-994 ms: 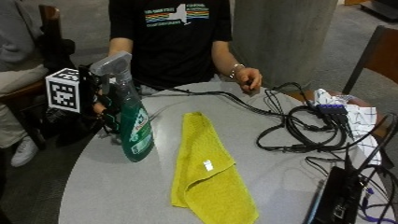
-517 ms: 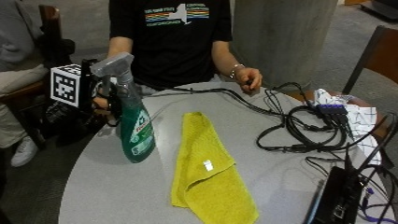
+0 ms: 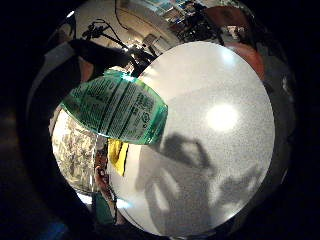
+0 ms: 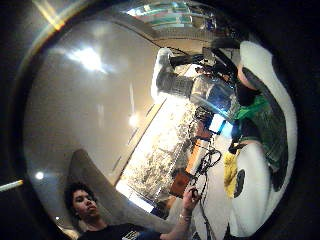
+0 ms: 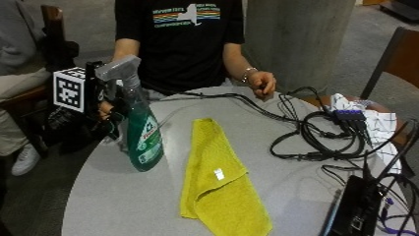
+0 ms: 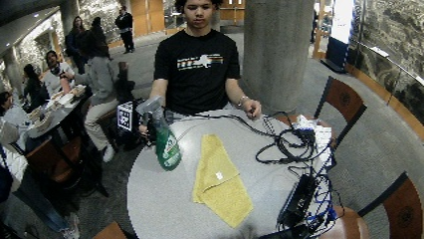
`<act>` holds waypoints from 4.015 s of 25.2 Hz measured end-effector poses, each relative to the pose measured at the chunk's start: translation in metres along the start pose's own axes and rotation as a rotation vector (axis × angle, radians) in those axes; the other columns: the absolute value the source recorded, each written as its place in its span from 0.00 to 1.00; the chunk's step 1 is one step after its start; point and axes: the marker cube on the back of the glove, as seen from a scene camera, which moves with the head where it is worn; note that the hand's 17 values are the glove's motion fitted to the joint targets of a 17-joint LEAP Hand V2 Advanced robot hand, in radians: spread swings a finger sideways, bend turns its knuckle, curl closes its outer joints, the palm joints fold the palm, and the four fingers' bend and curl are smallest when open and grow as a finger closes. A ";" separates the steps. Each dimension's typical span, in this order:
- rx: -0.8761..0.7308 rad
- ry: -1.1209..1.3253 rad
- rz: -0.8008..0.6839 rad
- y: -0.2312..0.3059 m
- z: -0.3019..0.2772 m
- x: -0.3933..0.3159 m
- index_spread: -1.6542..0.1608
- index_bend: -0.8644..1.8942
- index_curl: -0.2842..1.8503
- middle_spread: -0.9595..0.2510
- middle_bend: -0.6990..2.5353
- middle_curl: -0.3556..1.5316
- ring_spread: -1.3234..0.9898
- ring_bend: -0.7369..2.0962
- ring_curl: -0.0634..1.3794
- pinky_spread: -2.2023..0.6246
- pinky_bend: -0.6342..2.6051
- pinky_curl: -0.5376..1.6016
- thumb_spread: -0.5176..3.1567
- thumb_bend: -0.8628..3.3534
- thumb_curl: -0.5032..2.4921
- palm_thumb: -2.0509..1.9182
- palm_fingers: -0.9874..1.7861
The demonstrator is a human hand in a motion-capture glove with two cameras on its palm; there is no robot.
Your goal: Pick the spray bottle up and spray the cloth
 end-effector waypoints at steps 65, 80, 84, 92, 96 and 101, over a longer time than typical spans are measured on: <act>-0.160 -0.095 0.049 -0.071 0.091 0.029 0.79 0.46 0.35 0.80 0.32 0.41 0.59 0.33 0.24 0.91 0.24 0.38 0.37 0.19 0.33 0.74 0.64; -0.153 -0.081 0.016 -0.076 0.101 0.029 0.79 0.39 0.34 0.75 0.35 0.44 0.55 0.41 0.30 0.90 0.23 0.35 0.33 0.21 0.35 0.77 0.74; -0.213 -0.090 0.036 -0.071 0.096 0.022 0.80 0.39 0.35 0.75 0.35 0.45 0.55 0.43 0.32 0.90 0.24 0.35 0.31 0.20 0.36 0.77 0.75; -0.505 -0.190 0.237 -0.028 0.098 -0.018 0.81 0.38 0.36 0.74 0.35 0.46 0.54 0.44 0.34 0.89 0.25 0.36 0.29 0.19 0.37 0.77 0.77; -0.638 -0.204 0.354 -0.009 0.104 -0.032 0.81 0.38 0.37 0.74 0.35 0.46 0.54 0.44 0.35 0.89 0.25 0.36 0.28 0.20 0.38 0.76 0.77; -0.696 -0.203 0.483 0.005 0.104 -0.042 0.81 0.37 0.37 0.74 0.35 0.46 0.55 0.45 0.35 0.89 0.25 0.37 0.29 0.20 0.38 0.76 0.77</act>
